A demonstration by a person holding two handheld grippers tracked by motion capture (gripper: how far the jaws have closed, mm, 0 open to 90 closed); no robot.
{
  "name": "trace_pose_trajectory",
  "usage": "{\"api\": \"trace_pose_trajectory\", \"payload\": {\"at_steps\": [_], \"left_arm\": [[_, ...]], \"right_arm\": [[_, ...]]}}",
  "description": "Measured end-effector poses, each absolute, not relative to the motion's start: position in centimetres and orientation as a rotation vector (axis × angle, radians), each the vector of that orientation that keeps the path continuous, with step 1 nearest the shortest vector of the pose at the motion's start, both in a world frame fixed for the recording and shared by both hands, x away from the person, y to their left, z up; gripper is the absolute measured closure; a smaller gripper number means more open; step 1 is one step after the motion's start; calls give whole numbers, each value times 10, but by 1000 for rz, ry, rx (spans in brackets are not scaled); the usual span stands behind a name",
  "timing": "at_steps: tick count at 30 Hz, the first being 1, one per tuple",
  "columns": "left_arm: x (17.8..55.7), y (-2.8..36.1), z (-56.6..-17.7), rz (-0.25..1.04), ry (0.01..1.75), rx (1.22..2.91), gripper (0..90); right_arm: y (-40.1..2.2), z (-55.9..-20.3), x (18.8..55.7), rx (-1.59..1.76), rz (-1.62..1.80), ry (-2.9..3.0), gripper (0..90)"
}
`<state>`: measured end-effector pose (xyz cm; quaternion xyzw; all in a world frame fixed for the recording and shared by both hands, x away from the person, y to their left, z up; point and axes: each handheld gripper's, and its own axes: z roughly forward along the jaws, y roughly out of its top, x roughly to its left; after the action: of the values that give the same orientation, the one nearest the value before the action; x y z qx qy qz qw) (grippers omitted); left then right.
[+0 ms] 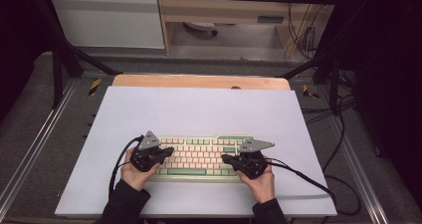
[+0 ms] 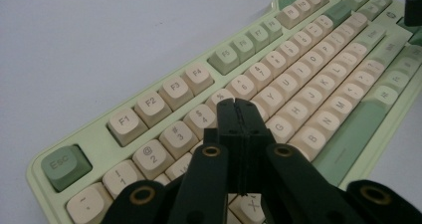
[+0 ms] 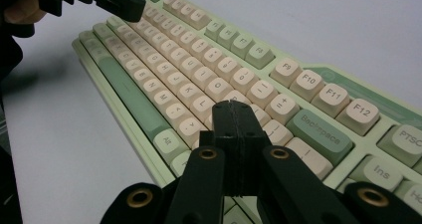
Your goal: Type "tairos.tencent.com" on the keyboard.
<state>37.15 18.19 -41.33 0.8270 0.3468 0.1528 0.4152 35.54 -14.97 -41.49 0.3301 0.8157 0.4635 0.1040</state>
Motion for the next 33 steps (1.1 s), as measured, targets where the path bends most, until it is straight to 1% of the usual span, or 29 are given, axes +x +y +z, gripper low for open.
{"api": "trace_pose_trajectory", "payload": {"at_steps": [11,33], "left_arm": [[383,169,-423,381,895,2105,900],[383,164,-430,377,877,2136,900]], "right_arm": [[-157,-418,353,983,1369,2405,900],[-158,-416,352,982,1369,2403,900]]}}
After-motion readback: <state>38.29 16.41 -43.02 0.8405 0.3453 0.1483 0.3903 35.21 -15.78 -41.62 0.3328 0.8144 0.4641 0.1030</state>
